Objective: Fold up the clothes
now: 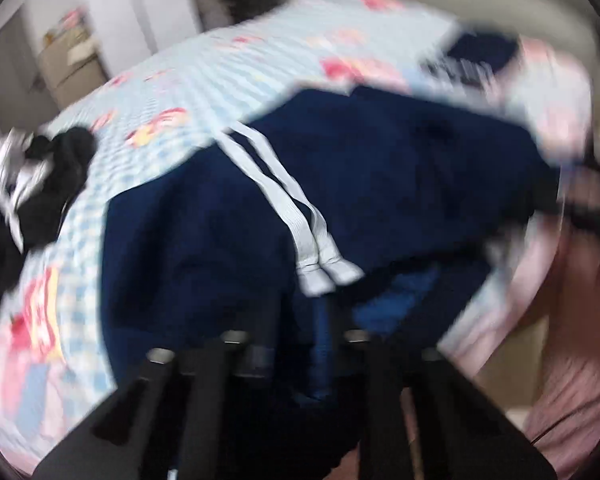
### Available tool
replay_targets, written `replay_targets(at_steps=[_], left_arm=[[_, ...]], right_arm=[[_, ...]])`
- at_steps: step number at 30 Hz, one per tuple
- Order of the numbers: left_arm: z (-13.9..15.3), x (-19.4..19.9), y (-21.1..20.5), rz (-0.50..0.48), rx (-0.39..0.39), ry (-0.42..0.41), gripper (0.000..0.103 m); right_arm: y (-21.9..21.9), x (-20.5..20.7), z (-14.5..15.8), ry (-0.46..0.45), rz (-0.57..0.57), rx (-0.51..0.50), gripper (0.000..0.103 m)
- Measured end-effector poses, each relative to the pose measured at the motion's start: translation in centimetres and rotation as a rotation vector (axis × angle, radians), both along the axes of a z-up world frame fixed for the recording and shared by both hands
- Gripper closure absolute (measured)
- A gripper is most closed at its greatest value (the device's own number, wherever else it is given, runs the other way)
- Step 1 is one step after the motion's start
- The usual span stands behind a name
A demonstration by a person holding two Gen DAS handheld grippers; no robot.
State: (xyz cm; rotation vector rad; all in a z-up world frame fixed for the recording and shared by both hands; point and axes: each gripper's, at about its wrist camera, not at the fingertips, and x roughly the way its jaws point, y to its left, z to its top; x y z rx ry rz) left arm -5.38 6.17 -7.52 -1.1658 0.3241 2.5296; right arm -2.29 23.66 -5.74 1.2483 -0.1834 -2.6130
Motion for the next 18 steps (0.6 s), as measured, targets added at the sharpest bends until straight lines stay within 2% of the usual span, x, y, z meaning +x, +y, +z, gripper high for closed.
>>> replay_targets(at_steps=[2, 6, 10, 12, 15, 16, 17, 18], left_arm=[[1.7, -0.1, -2.2, 0.081, 0.077, 0.036, 0.096], [4.8, 0.6, -6.6, 0.252, 0.145, 0.121, 0.096], [6.4, 2.0, -12.4, 0.450, 0.250, 0.151, 0.096], [6.5, 3.1, -14.8, 0.500, 0.286, 0.145, 0.096], [5.6, 4.2, -16.2, 0.503, 0.259, 0.121, 0.096], [5.0, 4.3, -16.2, 0.494, 0.259, 0.097, 0.096], [4.4, 4.3, -16.2, 0.486, 0.259, 0.073, 0.096], [4.0, 4.2, -16.1, 0.478, 0.259, 0.052, 0.096]], right_arm=[[-0.1, 0.0, -0.6, -0.035, 0.019, -0.035, 0.014], [-0.8, -0.3, -1.8, -0.091, 0.058, -0.089, 0.014], [-2.1, -0.4, -1.8, -0.070, 0.047, -0.006, 0.015], [-2.3, -0.1, -1.5, -0.038, 0.030, 0.034, 0.017], [-3.0, -0.8, -0.8, 0.003, 0.042, 0.093, 0.043], [-3.3, -1.1, -0.6, 0.016, 0.051, 0.112, 0.058], [-3.6, -1.4, -0.4, 0.028, 0.061, 0.131, 0.069], [-3.9, -1.8, -0.2, 0.041, 0.070, 0.150, 0.073]])
